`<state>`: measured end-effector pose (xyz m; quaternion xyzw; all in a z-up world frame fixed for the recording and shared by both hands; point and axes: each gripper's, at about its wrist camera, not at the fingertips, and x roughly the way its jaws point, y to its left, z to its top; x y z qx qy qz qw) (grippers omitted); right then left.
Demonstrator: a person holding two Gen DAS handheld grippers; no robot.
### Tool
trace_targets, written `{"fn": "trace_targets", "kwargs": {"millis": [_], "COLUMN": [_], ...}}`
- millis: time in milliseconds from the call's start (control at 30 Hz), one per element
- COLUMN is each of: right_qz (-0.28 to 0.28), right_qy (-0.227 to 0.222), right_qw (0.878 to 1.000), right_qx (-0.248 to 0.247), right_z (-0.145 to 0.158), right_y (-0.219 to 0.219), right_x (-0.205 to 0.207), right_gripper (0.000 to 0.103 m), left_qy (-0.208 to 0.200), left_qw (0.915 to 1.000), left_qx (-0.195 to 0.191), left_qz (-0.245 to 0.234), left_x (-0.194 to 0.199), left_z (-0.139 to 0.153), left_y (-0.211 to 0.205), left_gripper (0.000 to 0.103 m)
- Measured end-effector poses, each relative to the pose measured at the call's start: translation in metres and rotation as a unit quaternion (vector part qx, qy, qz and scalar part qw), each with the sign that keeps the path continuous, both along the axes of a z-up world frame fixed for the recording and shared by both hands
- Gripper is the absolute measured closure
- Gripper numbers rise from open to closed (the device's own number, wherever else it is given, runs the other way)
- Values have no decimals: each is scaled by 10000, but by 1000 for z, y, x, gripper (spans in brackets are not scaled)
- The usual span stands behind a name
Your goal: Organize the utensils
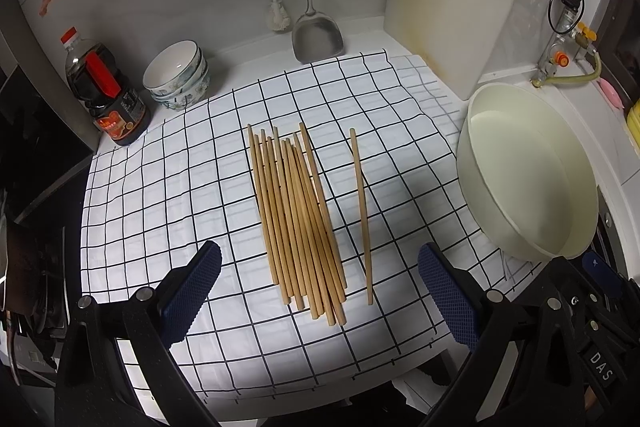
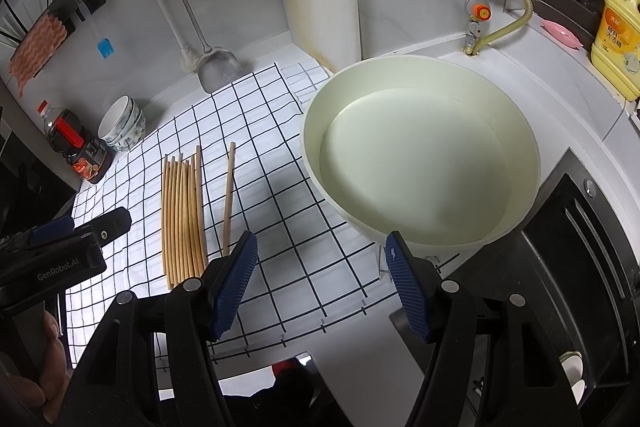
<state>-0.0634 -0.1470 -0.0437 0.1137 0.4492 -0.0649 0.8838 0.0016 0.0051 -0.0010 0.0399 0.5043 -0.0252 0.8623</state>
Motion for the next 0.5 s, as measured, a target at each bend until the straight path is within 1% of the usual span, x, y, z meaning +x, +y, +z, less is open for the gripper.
{"fn": "trace_targets", "kwargs": {"millis": [500], "right_qz": [43], "right_qy": [20], "right_qw": [10000], "right_qx": [31], "right_z": [1], "right_y": [-2], "right_x": [2], "right_gripper": [39], "left_qy": [-1], "left_qw": [10000], "left_qx": [0], "left_qz": [12], "left_x": [-1], "left_z": [-6], "left_y": [5], "left_gripper": [6]}}
